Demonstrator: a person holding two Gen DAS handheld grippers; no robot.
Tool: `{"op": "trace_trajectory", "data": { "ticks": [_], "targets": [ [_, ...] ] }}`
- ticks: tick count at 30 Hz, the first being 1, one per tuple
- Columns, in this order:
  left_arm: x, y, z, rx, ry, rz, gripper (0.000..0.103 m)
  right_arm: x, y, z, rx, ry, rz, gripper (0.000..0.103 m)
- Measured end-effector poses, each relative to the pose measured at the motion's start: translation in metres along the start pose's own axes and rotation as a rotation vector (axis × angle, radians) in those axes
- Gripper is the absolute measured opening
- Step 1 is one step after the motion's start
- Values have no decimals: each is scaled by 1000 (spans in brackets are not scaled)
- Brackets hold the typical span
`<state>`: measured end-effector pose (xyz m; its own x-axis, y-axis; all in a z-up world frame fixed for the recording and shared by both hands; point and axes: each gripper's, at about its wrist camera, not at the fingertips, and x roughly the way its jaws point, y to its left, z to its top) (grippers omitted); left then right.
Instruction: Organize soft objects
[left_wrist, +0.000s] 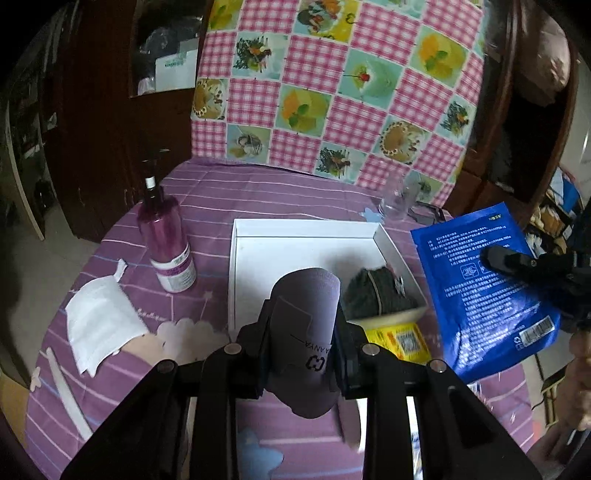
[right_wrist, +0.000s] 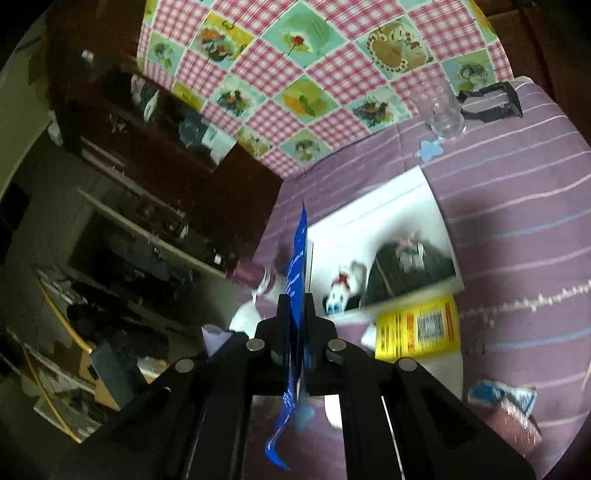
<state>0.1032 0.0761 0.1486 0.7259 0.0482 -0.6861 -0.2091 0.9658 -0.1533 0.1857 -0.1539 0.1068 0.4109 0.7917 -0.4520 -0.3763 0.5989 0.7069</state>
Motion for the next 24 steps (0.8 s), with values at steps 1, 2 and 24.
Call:
{"op": "trace_trajectory", "data": {
  "ticks": [1, 2, 24],
  "targets": [
    [7, 1, 6, -8, 6, -3, 26, 6, -2, 6, 7, -7, -5, 6],
    [12, 2, 10, -13, 10, -4, 26, 12, -3, 10, 14, -10, -8, 6],
    [150, 40, 7, -49, 197, 98, 27, 140, -96, 45, 148, -72, -131, 8]
  ]
}}
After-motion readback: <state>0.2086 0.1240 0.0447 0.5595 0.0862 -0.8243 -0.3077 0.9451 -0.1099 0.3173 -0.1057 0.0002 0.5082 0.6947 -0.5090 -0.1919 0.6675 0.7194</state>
